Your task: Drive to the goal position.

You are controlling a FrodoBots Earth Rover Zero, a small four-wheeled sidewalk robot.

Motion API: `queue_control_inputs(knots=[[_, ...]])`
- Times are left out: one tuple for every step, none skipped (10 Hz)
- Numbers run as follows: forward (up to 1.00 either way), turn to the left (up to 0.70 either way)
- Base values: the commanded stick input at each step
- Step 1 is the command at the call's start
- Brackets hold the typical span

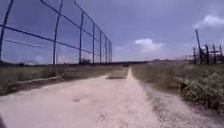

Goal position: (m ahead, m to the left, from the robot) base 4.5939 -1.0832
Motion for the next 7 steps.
queue_control_inputs(knots=[[0.70,0.00],[0.70,0.00],[0.70,-0.06],[0.70,-0.27],[0.70,-0.27],[0.70,-0.17],[0.70,0.00]])
